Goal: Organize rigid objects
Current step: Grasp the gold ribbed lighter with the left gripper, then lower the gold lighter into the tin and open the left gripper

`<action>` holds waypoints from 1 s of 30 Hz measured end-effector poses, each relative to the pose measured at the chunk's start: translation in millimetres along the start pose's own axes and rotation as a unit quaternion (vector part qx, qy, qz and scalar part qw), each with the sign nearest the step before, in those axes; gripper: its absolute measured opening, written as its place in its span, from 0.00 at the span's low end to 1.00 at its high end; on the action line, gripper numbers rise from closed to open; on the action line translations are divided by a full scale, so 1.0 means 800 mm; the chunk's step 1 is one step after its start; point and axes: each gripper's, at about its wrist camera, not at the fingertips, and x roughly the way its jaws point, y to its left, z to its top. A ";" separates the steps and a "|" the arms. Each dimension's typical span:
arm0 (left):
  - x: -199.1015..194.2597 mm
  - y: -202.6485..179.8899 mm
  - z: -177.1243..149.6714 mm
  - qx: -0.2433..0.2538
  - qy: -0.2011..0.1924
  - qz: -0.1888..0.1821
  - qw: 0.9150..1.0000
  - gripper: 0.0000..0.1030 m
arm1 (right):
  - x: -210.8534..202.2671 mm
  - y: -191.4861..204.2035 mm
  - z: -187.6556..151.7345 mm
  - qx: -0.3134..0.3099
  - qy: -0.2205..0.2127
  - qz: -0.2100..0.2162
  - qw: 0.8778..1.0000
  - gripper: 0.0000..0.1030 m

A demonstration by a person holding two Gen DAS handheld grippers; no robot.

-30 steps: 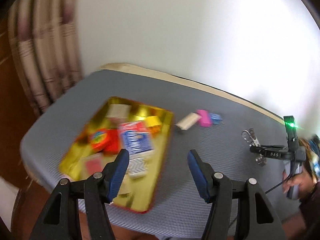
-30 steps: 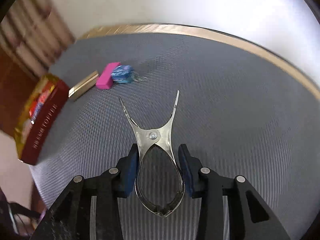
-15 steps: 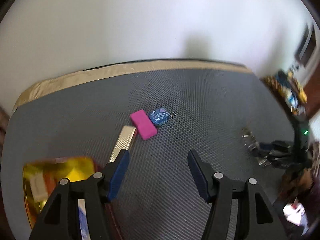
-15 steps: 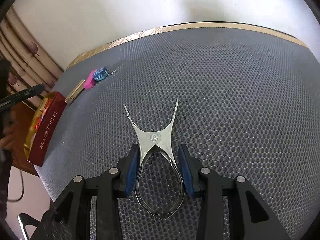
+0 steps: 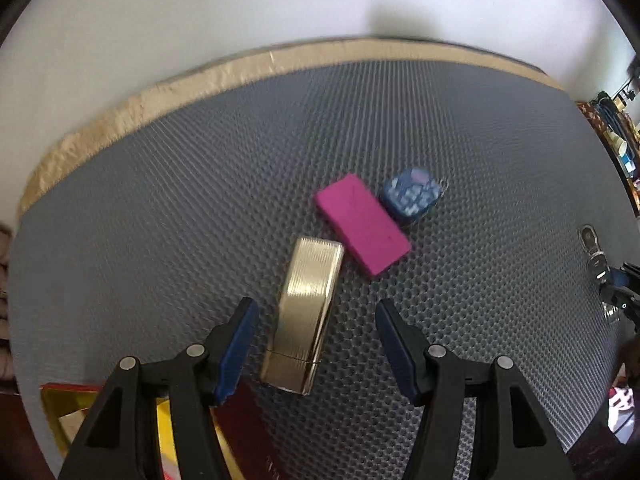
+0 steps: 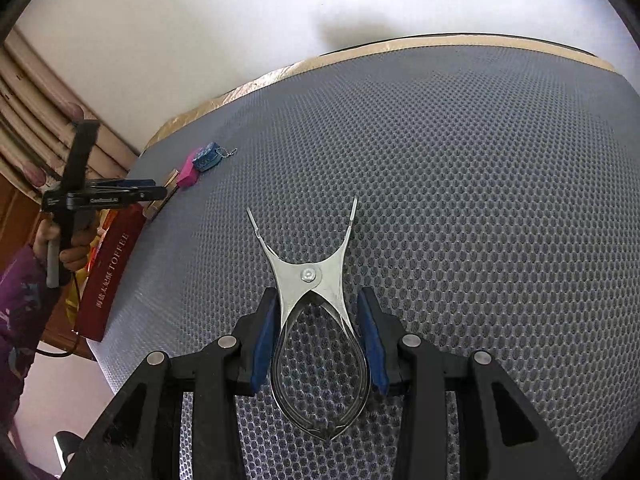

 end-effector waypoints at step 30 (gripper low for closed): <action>-0.231 0.062 -0.291 -0.247 -0.120 0.041 0.961 0.28 | 0.013 0.031 -0.011 -0.004 0.007 -0.045 0.999 0.37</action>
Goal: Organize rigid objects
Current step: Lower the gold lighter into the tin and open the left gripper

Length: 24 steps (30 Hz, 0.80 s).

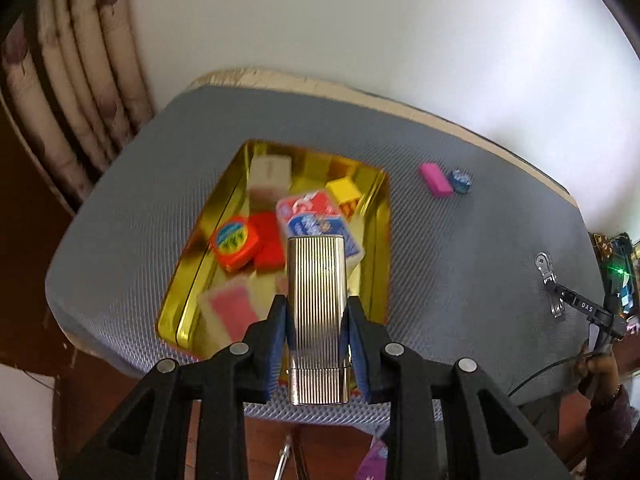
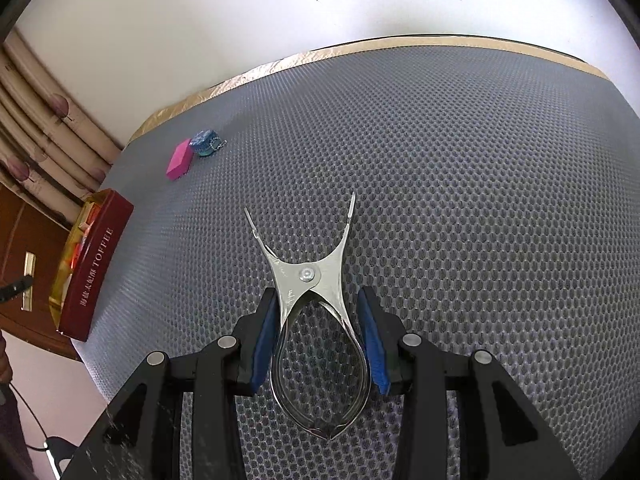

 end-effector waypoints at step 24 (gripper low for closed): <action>0.079 0.037 0.003 -0.052 -0.020 0.087 0.995 0.38 | 0.007 0.020 0.002 0.005 0.016 -0.023 1.000 0.35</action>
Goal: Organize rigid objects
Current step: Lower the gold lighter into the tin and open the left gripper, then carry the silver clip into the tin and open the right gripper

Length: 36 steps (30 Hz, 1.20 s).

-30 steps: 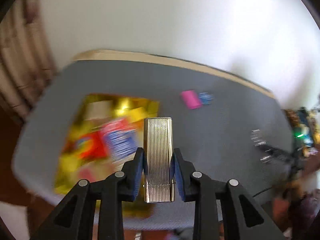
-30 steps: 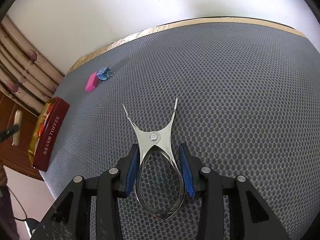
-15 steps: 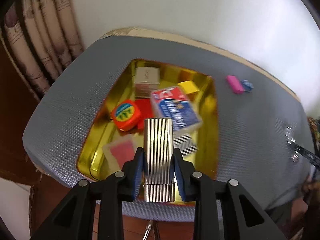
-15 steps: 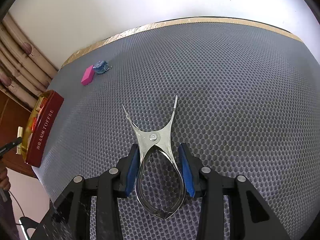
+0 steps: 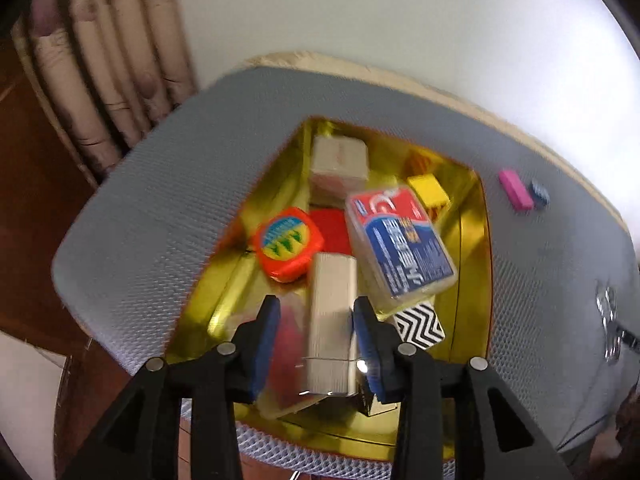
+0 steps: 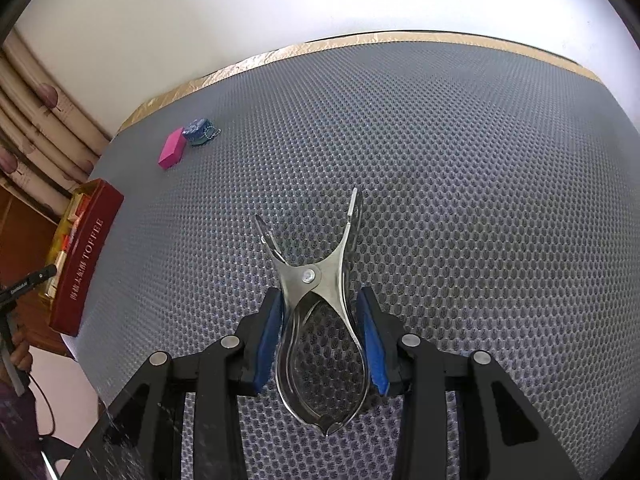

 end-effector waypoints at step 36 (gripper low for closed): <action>-0.087 0.059 -0.092 -0.123 -0.085 -0.032 0.988 0.48 | 0.062 0.401 0.122 -0.067 0.059 0.223 0.971 0.30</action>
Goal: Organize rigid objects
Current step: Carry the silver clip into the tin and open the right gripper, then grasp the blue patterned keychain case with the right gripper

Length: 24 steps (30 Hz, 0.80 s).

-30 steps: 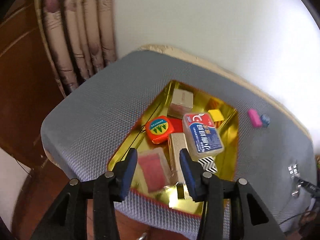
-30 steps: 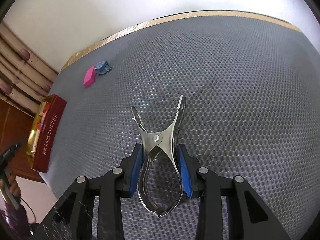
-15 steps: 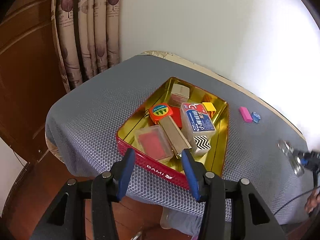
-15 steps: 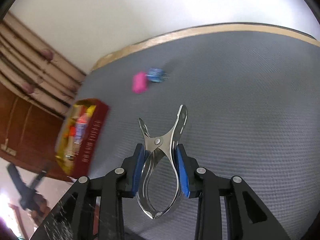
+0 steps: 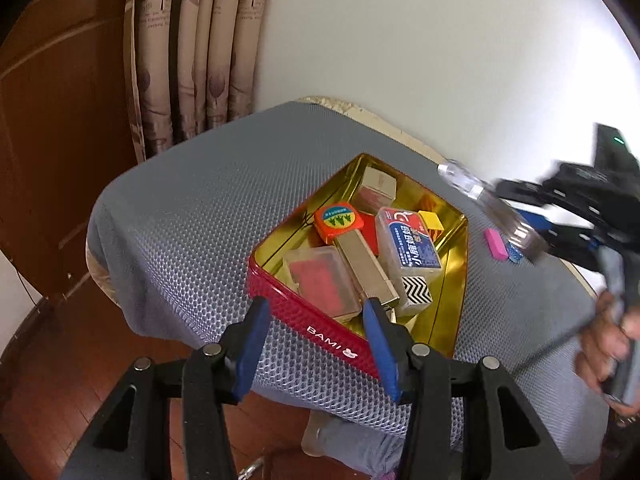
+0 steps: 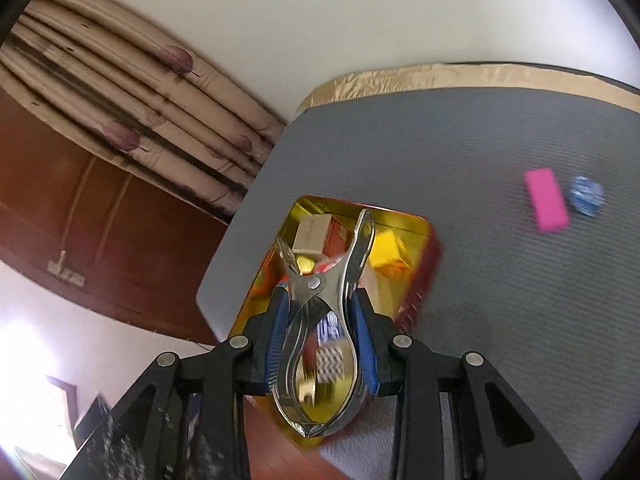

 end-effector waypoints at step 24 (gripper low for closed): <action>0.011 0.008 -0.001 -0.003 0.022 0.003 1.000 0.49 | -0.047 -0.096 -0.032 -0.024 -0.115 -0.162 0.980 0.70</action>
